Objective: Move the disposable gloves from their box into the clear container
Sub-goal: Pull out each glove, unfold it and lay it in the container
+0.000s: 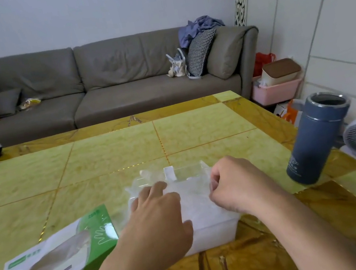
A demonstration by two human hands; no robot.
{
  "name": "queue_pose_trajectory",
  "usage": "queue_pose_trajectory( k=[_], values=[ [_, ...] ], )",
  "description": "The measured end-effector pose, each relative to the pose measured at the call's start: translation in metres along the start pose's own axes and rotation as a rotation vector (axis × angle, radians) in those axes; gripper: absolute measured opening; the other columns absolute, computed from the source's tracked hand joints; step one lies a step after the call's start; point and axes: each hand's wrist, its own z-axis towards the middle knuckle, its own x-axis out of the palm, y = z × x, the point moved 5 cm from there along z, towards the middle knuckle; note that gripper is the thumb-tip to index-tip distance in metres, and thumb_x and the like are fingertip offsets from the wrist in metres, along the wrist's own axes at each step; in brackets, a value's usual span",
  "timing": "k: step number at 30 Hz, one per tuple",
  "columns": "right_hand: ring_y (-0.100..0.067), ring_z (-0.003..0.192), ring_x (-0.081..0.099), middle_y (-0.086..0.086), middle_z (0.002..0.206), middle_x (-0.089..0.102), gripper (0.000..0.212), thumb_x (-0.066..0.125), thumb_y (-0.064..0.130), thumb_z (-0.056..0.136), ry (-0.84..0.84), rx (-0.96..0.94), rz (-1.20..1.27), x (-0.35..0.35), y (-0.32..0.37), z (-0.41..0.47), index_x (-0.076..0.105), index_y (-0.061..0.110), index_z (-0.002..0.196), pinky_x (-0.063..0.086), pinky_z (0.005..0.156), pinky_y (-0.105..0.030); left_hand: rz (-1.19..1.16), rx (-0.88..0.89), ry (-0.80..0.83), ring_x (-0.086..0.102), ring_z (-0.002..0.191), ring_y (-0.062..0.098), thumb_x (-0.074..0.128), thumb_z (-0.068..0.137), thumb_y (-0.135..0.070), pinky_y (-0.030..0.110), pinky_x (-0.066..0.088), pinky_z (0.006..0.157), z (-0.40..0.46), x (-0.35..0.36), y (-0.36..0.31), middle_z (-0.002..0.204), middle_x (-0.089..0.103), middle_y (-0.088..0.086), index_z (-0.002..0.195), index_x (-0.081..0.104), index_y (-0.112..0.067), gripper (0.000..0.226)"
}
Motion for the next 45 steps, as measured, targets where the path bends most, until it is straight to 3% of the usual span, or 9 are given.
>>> queue_pose_trajectory(
  k=[10, 14, 22, 25, 28, 32, 38, 42, 45],
  values=[
    [-0.022, 0.064, 0.052, -0.008, 0.075, 0.064, 0.005, 0.059, 0.006, 0.078, 0.01, 0.005, 0.049, -0.004, 0.002, -0.004, 0.062, 0.01, 0.077, 0.039, 0.057, -0.036, 0.006, 0.103, -0.302, 0.034, 0.124, 0.01, 0.056, 0.101, -0.038, 0.023, 0.036, 0.098, -0.005, -0.018, -0.001, 0.126, 0.039, -0.015, 0.143, 0.048, -0.034, 0.043],
    [-0.023, 0.063, 0.051, -0.013, 0.083, 0.072, 0.004, 0.059, 0.006, 0.075, 0.005, 0.031, 0.047, -0.006, 0.001, -0.004, 0.061, 0.004, 0.078, 0.038, 0.056, -0.035, -0.033, 0.087, -0.206, 0.039, 0.124, 0.011, 0.053, 0.102, -0.047, 0.024, 0.043, 0.092, 0.002, -0.004, -0.001, 0.125, 0.041, -0.012, 0.136, 0.054, -0.026, 0.04],
    [-0.019, 0.044, 0.024, 0.003, 0.055, 0.027, 0.025, 0.042, -0.002, 0.053, 0.067, 0.003, -0.207, -0.011, 0.015, -0.017, 0.035, 0.02, 0.063, 0.016, 0.043, -0.025, -0.048, -0.007, 0.051, 0.049, 0.127, 0.013, 0.065, 0.093, -0.056, 0.034, 0.05, 0.098, 0.02, 0.014, 0.016, 0.135, 0.048, -0.013, 0.149, 0.044, -0.037, 0.063],
    [-0.017, 0.05, 0.043, 0.003, 0.07, 0.047, 0.034, 0.06, -0.007, 0.073, 0.017, 0.006, -0.296, -0.012, 0.019, -0.02, 0.052, 0.015, 0.098, 0.028, 0.043, -0.026, -0.068, -0.03, 0.119, 0.056, 0.122, 0.012, 0.072, 0.087, -0.056, 0.033, 0.051, 0.099, 0.028, 0.016, 0.019, 0.135, 0.055, -0.012, 0.15, 0.044, -0.04, 0.071],
    [-0.018, 0.073, 0.054, -0.001, 0.1, 0.05, 0.058, 0.069, -0.005, 0.082, -0.09, -0.169, -0.315, -0.013, 0.034, -0.023, 0.04, 0.015, 0.128, 0.041, 0.054, -0.027, -0.071, -0.039, 0.174, 0.062, 0.097, 0.008, 0.077, 0.084, -0.051, 0.029, 0.055, 0.086, 0.036, 0.02, 0.02, 0.121, 0.061, -0.013, 0.145, 0.049, -0.039, 0.068],
    [-0.016, 0.096, 0.059, 0.006, 0.112, 0.054, 0.029, 0.071, 0.002, 0.088, 0.032, -0.38, -0.227, 0.004, 0.049, -0.022, 0.061, 0.02, 0.108, 0.059, 0.079, -0.035, -0.014, -0.012, 0.184, 0.059, 0.08, 0.006, 0.078, 0.081, -0.052, 0.026, 0.051, 0.074, 0.044, 0.022, 0.02, 0.096, 0.057, -0.016, 0.139, 0.052, -0.04, 0.064],
    [-0.026, 0.086, 0.071, -0.007, 0.118, 0.062, 0.038, 0.077, 0.009, 0.08, 0.264, -0.191, -0.414, 0.024, 0.036, -0.015, 0.071, 0.01, 0.118, 0.062, 0.068, -0.037, -0.013, 0.074, 0.199, 0.059, 0.093, 0.005, 0.077, 0.081, -0.055, 0.029, 0.055, 0.086, 0.049, 0.027, 0.028, 0.095, 0.06, -0.019, 0.136, 0.054, -0.043, 0.06],
    [-0.017, 0.057, 0.05, -0.004, 0.084, 0.053, 0.013, 0.068, -0.002, 0.078, 0.352, -0.176, -0.529, 0.025, 0.045, -0.012, 0.064, 0.009, 0.081, 0.038, 0.046, -0.028, -0.023, 0.117, 0.305, 0.066, 0.095, 0.008, 0.075, 0.09, -0.035, 0.024, 0.058, 0.079, 0.049, 0.024, 0.033, 0.107, 0.067, -0.018, 0.148, 0.045, -0.04, 0.066],
    [-0.014, 0.059, 0.046, -0.003, 0.086, 0.052, 0.011, 0.07, 0.007, 0.086, 0.427, -0.184, -0.605, 0.03, 0.05, -0.006, 0.069, 0.013, 0.095, 0.039, 0.05, -0.028, -0.035, 0.107, 0.417, 0.068, 0.099, 0.011, 0.073, 0.091, -0.02, 0.024, 0.06, 0.075, 0.048, 0.02, 0.038, 0.111, 0.064, -0.018, 0.155, 0.034, -0.042, 0.079]
  ],
)
